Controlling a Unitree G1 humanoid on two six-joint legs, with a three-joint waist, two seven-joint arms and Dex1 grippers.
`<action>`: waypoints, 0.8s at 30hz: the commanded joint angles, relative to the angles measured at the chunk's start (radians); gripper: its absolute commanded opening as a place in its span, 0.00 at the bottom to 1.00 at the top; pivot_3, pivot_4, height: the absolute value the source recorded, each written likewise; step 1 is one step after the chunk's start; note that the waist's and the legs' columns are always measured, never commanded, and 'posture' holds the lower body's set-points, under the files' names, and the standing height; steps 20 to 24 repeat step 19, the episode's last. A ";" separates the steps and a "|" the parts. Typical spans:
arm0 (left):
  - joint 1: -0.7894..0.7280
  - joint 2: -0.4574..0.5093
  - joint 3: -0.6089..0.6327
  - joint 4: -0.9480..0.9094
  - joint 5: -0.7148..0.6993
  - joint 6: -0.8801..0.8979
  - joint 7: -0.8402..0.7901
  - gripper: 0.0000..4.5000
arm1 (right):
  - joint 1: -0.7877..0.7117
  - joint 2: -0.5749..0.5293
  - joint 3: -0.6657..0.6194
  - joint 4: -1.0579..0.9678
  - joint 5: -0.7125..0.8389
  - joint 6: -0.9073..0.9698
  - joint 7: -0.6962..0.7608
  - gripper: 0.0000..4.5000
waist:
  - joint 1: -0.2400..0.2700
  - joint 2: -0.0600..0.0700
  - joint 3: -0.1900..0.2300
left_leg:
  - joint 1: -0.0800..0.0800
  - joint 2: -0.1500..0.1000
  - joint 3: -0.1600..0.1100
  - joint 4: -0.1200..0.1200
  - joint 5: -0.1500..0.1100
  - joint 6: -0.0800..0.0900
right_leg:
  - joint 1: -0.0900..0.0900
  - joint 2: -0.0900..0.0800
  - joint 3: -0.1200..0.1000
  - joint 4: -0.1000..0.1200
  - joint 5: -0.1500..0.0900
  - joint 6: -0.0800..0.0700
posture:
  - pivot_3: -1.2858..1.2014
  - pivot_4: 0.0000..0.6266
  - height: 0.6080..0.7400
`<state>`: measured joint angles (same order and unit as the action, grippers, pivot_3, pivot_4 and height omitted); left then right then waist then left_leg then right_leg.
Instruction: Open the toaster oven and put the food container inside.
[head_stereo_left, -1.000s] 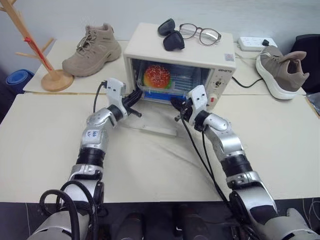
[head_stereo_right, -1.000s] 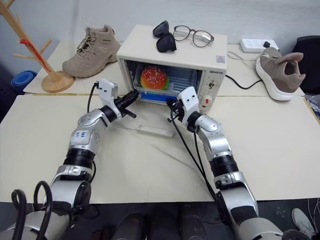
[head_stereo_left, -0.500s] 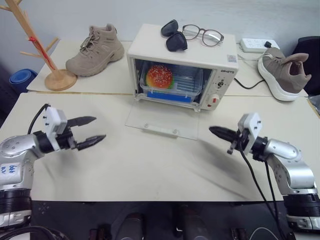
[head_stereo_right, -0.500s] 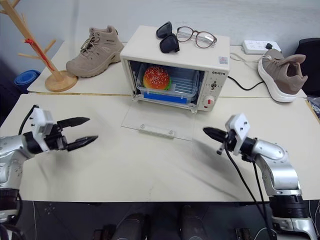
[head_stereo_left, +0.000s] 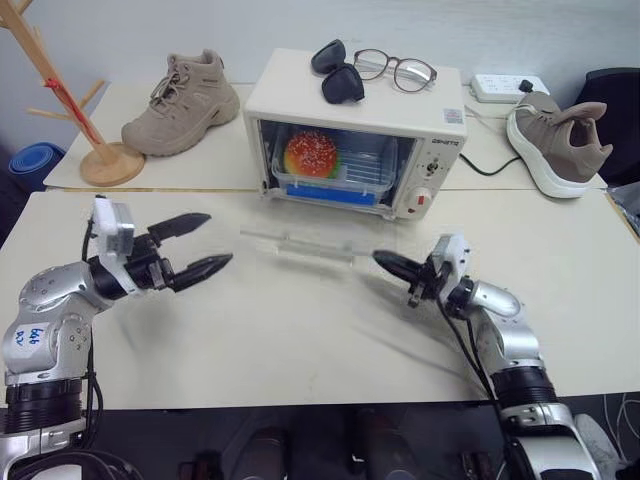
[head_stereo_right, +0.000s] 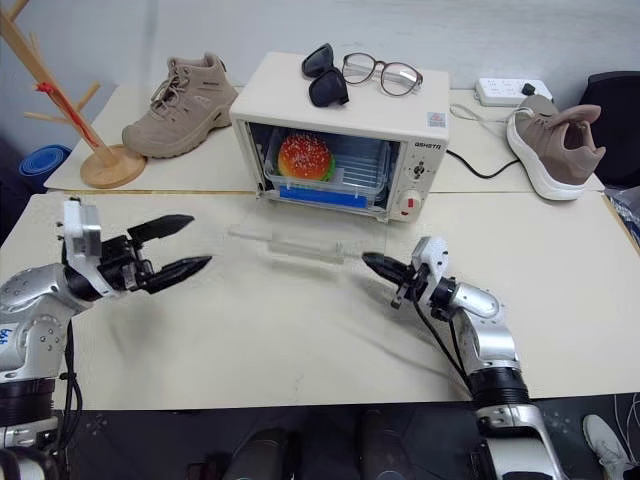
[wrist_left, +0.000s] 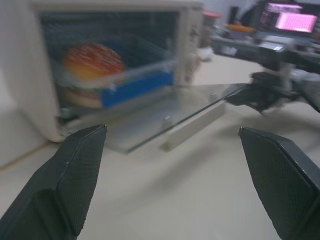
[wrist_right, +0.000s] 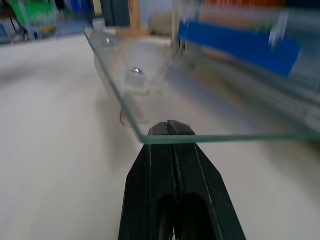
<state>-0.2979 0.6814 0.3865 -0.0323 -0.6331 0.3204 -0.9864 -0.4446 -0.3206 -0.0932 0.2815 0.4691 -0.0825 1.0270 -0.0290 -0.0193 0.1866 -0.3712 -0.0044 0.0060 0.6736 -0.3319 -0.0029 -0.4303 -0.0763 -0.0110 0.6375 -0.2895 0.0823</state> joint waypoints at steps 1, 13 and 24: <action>0.032 0.005 0.061 -0.048 0.018 -0.025 0.084 1.00 | -0.052 0.018 -0.089 -0.107 0.127 0.042 -0.057 0.00 | 0.001 0.000 0.000 | 0.000 0.000 0.000 0.000 0.000 0.000 | 0.000 0.000 0.000 0.000 0.000 0.000 | 0.52 0.24 1.00; 0.383 0.075 0.065 -0.001 0.225 -0.303 -0.020 1.00 | 0.145 -0.308 -0.058 -0.212 0.067 0.047 0.277 0.47 | 0.004 0.000 0.000 | 0.001 0.000 0.000 -0.009 -0.001 0.002 | 0.002 -0.001 -0.001 -0.011 0.000 0.000 | 0.52 0.24 1.00; 0.470 0.051 0.080 -0.058 0.220 -0.341 0.016 1.00 | 0.271 -0.345 -0.073 -0.133 0.023 -0.092 0.375 0.91 | 0.004 0.000 0.000 | 0.004 0.000 0.001 -0.008 -0.004 0.007 | 0.003 -0.002 0.000 -0.010 0.000 0.000 | 0.52 0.24 1.00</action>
